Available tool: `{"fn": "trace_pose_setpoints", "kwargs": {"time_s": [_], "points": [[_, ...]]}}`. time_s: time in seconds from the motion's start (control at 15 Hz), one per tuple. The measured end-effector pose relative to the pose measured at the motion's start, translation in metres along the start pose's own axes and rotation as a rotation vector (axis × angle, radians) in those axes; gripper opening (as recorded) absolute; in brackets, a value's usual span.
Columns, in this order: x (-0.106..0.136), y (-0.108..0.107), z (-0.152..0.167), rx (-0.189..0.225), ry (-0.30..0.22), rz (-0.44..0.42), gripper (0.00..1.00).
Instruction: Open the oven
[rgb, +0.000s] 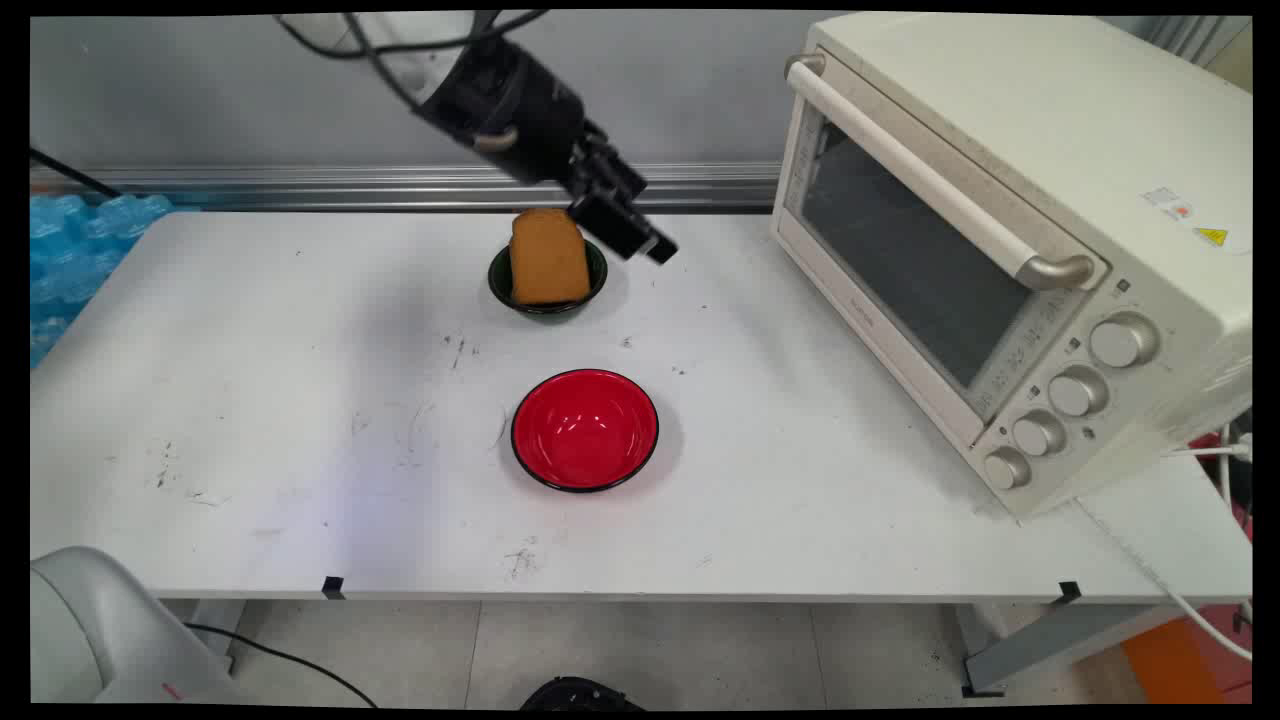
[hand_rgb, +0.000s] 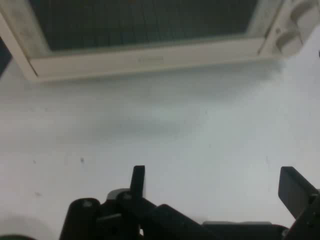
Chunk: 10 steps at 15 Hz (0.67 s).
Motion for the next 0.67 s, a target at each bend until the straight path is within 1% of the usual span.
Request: {"fn": "trace_pose_setpoints", "kwargs": {"time_s": [0.33, 0.67], "points": [[0.032, -0.002, 0.001, 0.022, 0.035, -0.015, 1.0], [0.073, -0.005, 0.008, 0.035, 0.074, -0.031, 1.0]]}}
